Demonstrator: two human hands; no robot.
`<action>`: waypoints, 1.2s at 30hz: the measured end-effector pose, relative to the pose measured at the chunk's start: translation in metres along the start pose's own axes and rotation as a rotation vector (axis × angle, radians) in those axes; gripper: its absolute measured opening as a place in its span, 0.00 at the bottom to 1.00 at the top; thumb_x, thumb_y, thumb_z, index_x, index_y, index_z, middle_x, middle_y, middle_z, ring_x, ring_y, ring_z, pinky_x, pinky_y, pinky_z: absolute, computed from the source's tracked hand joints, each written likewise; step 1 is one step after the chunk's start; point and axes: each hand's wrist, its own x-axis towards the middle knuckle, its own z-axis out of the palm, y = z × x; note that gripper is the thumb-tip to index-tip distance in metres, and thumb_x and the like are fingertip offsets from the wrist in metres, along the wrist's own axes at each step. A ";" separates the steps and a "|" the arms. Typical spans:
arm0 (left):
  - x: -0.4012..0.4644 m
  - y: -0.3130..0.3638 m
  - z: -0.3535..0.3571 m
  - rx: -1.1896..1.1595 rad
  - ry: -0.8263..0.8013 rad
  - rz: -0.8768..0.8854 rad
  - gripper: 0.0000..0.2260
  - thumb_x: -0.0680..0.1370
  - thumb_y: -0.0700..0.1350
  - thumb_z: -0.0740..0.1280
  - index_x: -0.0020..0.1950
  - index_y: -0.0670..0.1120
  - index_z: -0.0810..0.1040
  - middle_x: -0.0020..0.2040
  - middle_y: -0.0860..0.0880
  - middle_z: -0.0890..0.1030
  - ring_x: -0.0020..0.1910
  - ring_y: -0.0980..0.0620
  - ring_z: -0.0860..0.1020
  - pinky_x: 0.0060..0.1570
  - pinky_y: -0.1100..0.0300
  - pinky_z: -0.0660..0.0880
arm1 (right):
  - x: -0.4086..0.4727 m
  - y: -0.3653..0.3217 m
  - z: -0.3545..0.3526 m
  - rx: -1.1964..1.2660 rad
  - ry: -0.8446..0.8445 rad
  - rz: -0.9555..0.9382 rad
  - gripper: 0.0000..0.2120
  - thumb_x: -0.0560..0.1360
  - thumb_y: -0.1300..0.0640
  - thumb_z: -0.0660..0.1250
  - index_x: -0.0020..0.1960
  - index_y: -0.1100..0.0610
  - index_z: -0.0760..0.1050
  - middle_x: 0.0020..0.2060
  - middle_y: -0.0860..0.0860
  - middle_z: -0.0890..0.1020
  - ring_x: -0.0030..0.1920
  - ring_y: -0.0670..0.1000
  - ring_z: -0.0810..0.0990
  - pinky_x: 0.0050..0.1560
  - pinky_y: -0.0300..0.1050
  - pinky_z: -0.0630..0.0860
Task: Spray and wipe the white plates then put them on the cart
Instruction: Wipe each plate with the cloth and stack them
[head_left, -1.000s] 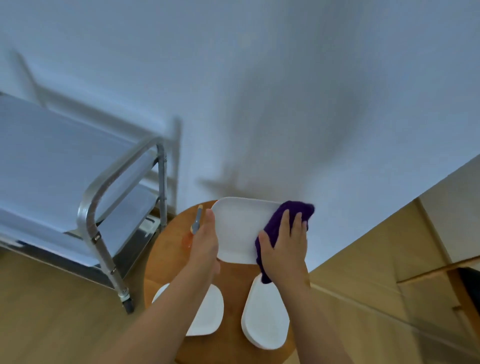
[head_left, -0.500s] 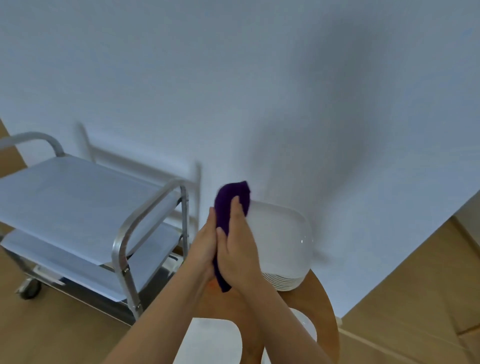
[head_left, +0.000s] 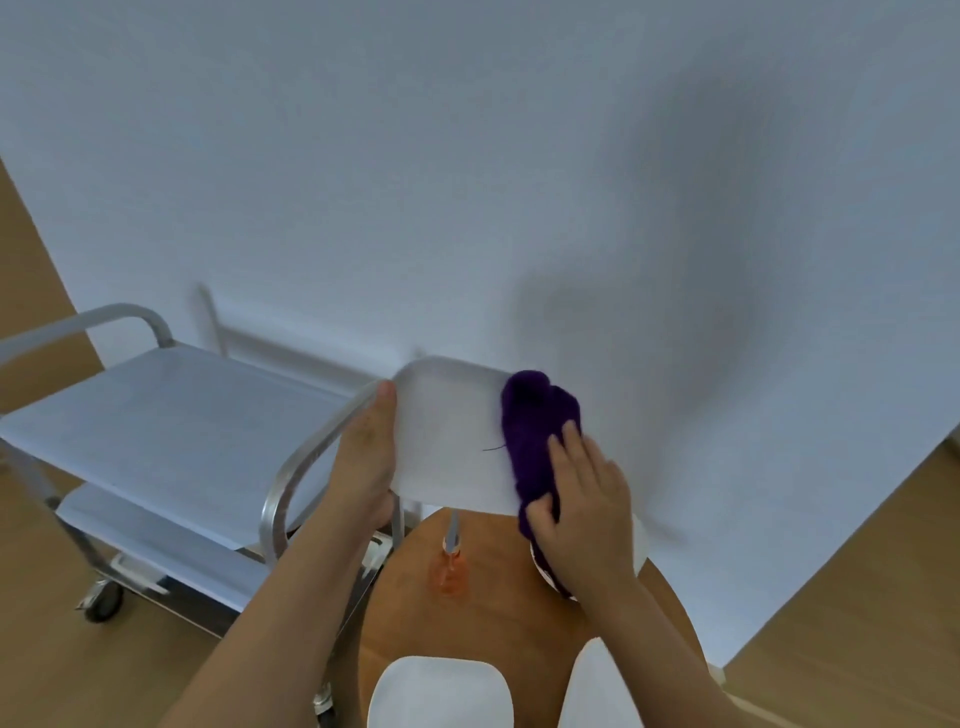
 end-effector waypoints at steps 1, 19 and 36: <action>-0.001 0.001 0.003 0.020 -0.033 0.012 0.18 0.78 0.64 0.54 0.50 0.56 0.78 0.50 0.50 0.83 0.51 0.50 0.81 0.49 0.52 0.79 | 0.004 0.001 0.001 -0.016 0.007 0.077 0.26 0.70 0.60 0.64 0.68 0.63 0.70 0.69 0.59 0.69 0.69 0.61 0.68 0.66 0.60 0.68; -0.027 -0.019 0.030 -0.065 -0.180 -0.079 0.21 0.77 0.65 0.57 0.53 0.52 0.80 0.43 0.52 0.86 0.41 0.57 0.84 0.32 0.67 0.77 | 0.004 -0.058 0.005 0.079 -0.193 -0.116 0.32 0.70 0.48 0.48 0.75 0.46 0.58 0.75 0.54 0.57 0.75 0.58 0.54 0.70 0.59 0.40; -0.036 -0.005 0.031 -0.244 0.097 0.063 0.16 0.80 0.61 0.57 0.48 0.53 0.78 0.37 0.58 0.84 0.35 0.59 0.83 0.27 0.67 0.76 | 0.027 -0.014 -0.003 0.348 0.164 0.511 0.36 0.76 0.49 0.61 0.77 0.50 0.44 0.76 0.53 0.50 0.72 0.59 0.57 0.64 0.54 0.67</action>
